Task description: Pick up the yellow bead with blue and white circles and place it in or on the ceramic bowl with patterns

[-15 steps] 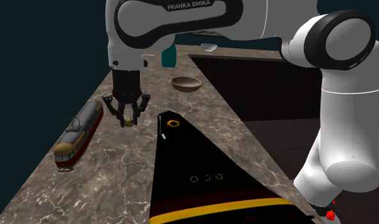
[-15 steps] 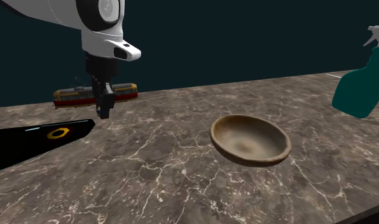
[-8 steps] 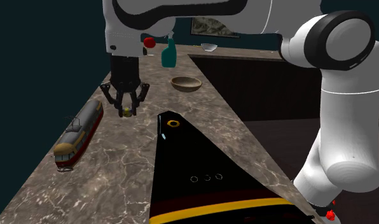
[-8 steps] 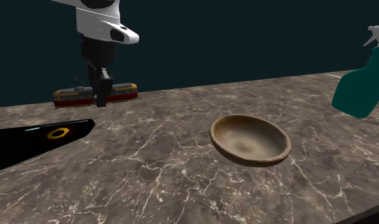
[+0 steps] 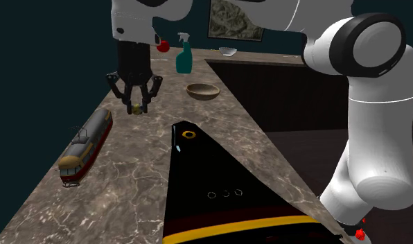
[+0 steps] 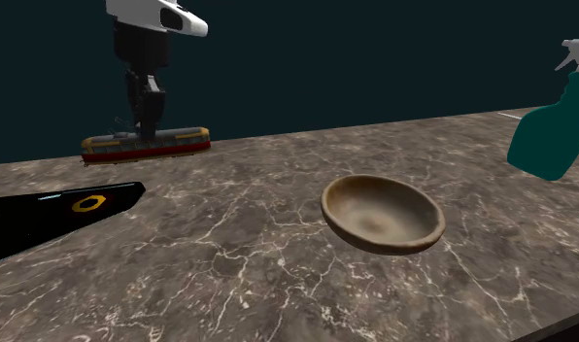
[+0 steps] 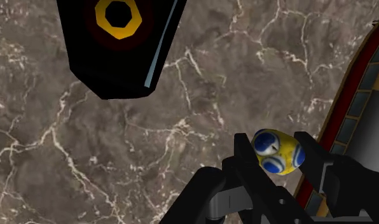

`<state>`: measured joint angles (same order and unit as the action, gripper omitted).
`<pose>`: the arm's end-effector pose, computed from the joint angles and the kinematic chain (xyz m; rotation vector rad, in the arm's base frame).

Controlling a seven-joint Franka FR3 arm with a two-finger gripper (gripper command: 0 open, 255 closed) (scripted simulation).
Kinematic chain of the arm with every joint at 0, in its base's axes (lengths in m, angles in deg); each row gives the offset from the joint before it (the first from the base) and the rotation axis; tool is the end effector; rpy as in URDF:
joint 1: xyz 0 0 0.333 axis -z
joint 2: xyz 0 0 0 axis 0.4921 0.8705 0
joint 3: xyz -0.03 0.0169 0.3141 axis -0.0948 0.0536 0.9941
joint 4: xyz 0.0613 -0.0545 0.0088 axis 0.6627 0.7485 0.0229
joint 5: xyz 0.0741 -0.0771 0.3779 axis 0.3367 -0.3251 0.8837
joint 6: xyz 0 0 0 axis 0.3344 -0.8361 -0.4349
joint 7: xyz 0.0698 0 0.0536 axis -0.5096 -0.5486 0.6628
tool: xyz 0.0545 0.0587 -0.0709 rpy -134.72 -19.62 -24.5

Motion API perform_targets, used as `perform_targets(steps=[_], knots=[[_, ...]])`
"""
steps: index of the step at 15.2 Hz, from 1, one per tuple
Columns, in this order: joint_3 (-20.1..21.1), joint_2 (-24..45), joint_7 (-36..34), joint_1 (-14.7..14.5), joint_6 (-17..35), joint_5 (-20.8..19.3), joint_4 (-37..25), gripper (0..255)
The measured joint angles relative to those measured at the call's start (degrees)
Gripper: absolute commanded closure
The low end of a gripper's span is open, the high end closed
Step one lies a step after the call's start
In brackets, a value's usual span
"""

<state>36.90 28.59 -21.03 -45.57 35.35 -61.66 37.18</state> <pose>0.5273 0.3928 0.5594 -2.9859 0.2472 0.2874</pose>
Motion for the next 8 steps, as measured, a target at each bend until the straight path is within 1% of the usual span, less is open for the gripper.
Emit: perform_targets(steps=[4,8], knots=[[0.0,1.6,-0.7,-0.7,-3.8,-0.6,-5.4,255],[-0.9,-0.1,3.0,2.6,-4.8,0.2,-4.0,255]])
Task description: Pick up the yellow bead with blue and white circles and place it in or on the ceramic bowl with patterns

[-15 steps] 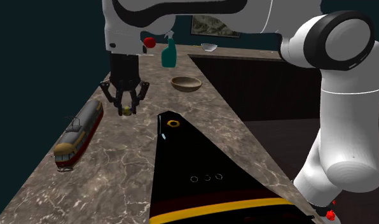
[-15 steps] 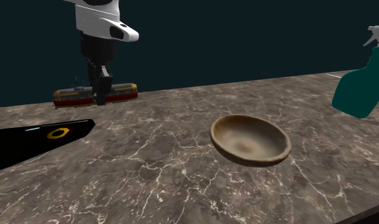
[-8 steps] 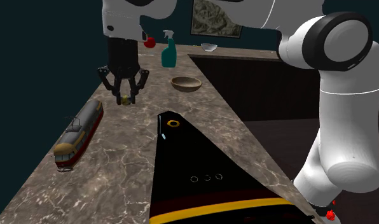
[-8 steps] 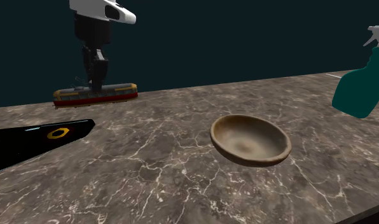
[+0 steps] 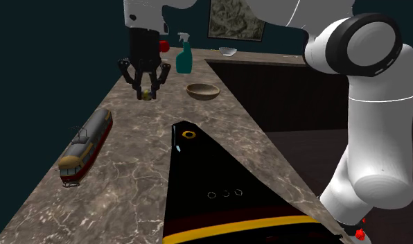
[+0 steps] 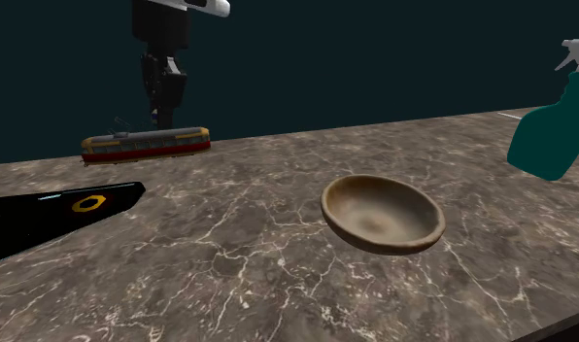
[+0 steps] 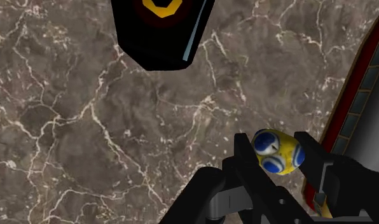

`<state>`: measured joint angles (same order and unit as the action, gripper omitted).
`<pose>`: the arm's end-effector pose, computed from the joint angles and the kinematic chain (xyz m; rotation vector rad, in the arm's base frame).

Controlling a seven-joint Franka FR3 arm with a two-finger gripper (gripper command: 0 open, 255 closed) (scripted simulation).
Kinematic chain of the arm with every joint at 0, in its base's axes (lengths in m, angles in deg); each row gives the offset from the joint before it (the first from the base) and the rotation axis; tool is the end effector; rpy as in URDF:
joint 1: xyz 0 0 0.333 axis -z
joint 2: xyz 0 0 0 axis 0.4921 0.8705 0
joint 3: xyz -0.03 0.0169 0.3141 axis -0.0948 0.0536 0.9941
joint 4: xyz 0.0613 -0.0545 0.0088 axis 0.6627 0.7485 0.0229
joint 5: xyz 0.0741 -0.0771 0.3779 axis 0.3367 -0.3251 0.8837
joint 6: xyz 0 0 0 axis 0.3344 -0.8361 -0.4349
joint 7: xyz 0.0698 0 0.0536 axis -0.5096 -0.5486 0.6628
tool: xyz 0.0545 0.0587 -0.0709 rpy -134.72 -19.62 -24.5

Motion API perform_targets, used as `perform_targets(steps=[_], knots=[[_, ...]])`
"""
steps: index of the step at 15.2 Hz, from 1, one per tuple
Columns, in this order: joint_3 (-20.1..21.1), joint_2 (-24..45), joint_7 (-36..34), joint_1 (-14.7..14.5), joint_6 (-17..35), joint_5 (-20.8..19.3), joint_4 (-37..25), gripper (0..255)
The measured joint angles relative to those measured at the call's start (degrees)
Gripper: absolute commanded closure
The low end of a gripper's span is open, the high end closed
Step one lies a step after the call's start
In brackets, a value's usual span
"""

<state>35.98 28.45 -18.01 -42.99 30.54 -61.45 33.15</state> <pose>0.5447 0.3549 0.5853 -2.9862 0.2485 0.2879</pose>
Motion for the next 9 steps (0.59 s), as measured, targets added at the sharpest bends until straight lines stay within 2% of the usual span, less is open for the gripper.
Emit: perform_targets(steps=[4,9], knots=[[-1.3,-2.5,4.9,4.1,0.0,1.0,3.3,255],[-3.4,-3.0,11.3,8.7,-1.3,1.3,3.7,255]])
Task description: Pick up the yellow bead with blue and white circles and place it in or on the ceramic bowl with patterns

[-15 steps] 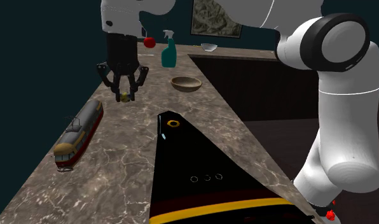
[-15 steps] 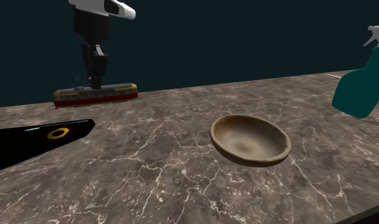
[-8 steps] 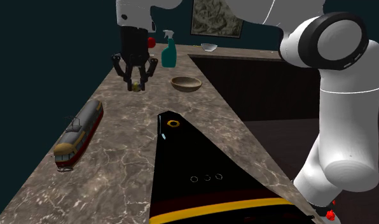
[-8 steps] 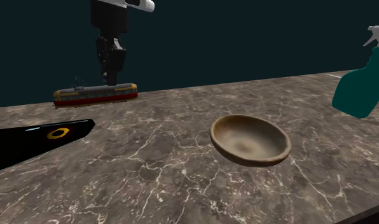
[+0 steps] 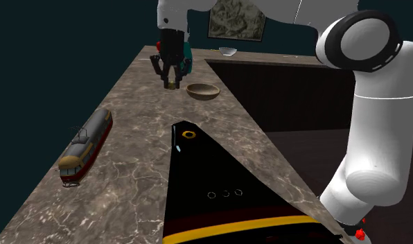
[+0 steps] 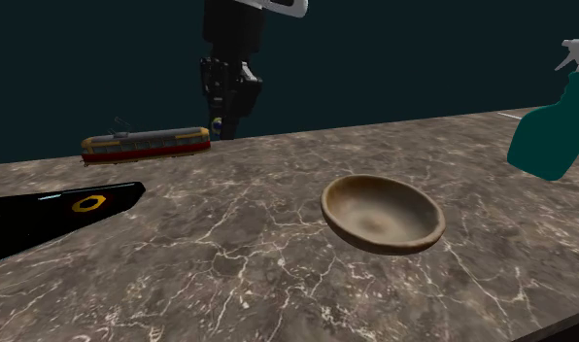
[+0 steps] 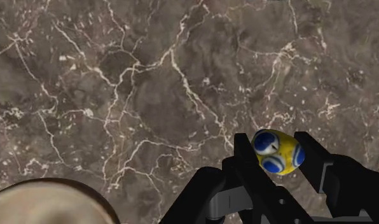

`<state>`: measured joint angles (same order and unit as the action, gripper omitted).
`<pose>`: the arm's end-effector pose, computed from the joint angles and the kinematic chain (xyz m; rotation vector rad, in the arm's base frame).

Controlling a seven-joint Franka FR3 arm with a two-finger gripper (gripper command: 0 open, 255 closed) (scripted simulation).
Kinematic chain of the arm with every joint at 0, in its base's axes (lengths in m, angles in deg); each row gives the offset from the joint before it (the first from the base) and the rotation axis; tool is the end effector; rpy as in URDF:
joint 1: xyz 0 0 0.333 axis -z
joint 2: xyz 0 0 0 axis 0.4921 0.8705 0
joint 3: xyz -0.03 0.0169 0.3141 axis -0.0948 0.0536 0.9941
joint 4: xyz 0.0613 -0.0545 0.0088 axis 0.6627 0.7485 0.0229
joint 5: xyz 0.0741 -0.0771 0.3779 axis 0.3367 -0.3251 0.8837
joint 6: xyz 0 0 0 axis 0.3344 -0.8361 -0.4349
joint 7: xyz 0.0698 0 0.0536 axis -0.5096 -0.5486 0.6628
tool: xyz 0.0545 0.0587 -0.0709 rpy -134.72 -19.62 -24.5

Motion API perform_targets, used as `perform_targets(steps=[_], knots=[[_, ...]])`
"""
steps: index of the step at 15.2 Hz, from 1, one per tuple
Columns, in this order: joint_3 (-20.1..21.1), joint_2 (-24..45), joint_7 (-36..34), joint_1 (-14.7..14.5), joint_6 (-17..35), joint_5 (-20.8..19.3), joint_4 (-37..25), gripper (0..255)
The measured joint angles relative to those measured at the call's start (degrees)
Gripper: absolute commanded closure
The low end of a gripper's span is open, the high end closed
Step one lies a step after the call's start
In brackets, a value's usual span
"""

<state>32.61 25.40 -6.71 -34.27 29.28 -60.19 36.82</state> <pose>0.5863 0.2444 0.5830 -2.9864 0.2505 0.2877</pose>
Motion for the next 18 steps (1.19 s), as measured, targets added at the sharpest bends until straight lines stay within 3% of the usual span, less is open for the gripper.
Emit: perform_targets(steps=[9,16,18], knots=[[-3.5,2.1,10.3,7.0,-3.8,-0.7,-4.1,255],[-6.1,8.4,17.9,11.6,-8.8,-2.3,-14.2,255],[-6.7,12.3,19.3,12.1,-11.5,-3.1,-20.6,255]])
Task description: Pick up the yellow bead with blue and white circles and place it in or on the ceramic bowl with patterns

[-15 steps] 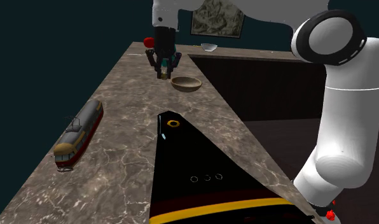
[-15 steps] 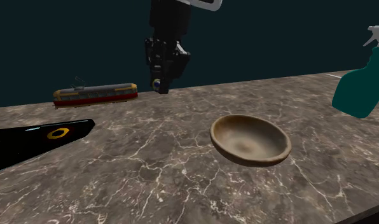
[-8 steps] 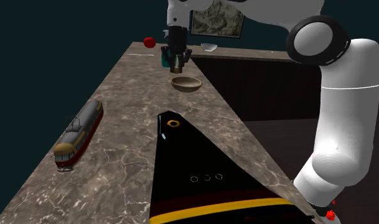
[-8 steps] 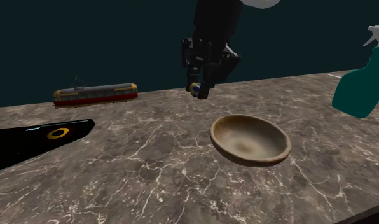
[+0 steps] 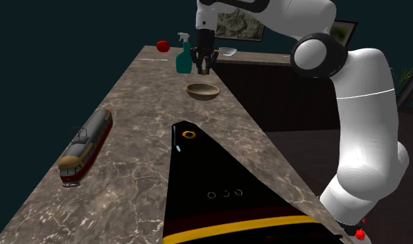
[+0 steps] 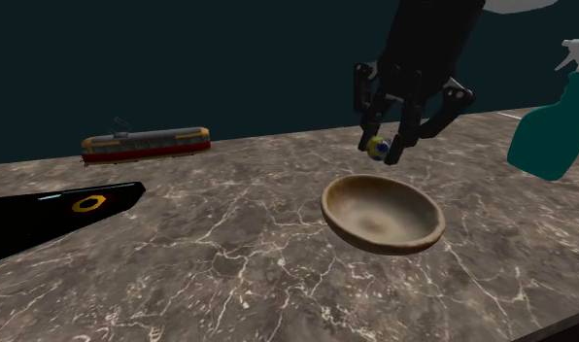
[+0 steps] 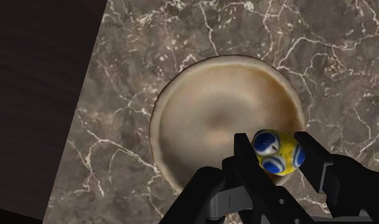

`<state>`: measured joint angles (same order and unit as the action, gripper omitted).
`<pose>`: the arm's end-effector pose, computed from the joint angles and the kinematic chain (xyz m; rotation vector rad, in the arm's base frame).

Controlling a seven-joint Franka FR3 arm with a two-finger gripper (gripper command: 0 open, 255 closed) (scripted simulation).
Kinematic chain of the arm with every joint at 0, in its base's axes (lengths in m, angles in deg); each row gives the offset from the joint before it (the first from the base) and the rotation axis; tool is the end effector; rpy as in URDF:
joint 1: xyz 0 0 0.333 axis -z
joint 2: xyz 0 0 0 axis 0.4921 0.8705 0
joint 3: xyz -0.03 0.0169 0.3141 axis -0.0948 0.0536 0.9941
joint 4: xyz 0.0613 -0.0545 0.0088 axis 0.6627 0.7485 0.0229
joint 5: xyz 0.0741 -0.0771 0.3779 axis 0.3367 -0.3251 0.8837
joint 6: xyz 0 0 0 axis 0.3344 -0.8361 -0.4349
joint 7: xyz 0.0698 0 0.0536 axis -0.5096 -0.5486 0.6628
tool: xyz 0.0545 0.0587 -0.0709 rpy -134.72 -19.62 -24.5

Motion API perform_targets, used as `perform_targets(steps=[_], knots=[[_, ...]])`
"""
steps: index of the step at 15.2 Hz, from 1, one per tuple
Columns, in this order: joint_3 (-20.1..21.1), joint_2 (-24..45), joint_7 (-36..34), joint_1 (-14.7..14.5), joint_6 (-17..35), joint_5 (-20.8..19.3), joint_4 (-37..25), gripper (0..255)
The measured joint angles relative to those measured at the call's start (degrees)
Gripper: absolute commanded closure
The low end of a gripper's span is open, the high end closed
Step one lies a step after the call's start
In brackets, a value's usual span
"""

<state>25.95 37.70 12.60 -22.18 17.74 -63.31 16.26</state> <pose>0.6674 0.0269 0.5831 -2.9860 0.2493 0.2880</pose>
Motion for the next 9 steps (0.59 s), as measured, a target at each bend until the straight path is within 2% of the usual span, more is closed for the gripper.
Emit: perform_targets(steps=[1,9], knots=[[-0.1,0.4,0.5,0.3,0.0,-0.1,-0.4,255],[-0.3,-3.2,2.0,1.7,8.1,0.4,11.5,255]])
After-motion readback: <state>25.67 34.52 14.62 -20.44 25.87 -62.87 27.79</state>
